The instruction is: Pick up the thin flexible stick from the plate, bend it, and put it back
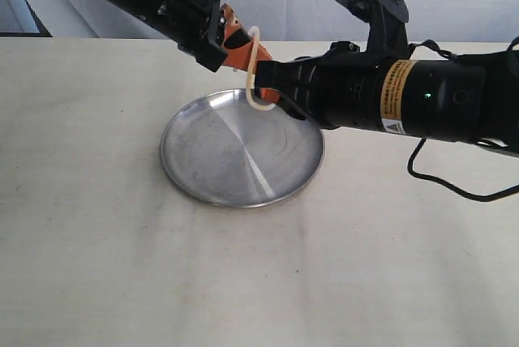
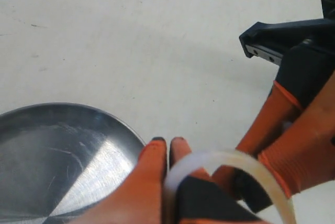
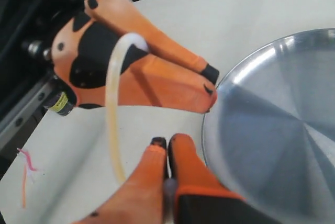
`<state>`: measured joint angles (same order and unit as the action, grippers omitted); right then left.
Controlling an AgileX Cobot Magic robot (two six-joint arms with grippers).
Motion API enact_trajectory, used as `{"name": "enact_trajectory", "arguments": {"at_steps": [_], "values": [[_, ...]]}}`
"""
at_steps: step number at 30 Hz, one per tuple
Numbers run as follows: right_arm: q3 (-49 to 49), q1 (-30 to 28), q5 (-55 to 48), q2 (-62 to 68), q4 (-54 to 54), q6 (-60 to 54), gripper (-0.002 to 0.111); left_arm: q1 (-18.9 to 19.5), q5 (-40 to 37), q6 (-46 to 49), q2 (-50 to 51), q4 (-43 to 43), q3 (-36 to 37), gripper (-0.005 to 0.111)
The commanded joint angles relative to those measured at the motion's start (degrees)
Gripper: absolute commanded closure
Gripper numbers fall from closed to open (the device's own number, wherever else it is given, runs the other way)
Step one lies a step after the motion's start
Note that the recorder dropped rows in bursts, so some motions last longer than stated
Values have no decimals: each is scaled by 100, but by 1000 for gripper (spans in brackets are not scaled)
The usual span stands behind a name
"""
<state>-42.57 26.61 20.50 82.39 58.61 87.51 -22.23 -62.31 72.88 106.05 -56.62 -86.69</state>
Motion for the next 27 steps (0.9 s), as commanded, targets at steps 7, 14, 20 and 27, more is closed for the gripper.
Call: {"name": "enact_trajectory", "arguments": {"at_steps": [7,14,20,27], "values": [[-2,385,-85,21,641,-37,109,-61,88,-377,-4,-384,-11,107],[-2,382,-85,21,815,-37,109,-61,77,-393,-4,-373,-11,107],[-2,382,-167,21,1180,-37,109,-61,77,-624,-4,-373,-11,107],[-2,382,-333,21,1718,-37,109,-71,77,-888,-4,-419,-11,107]]}}
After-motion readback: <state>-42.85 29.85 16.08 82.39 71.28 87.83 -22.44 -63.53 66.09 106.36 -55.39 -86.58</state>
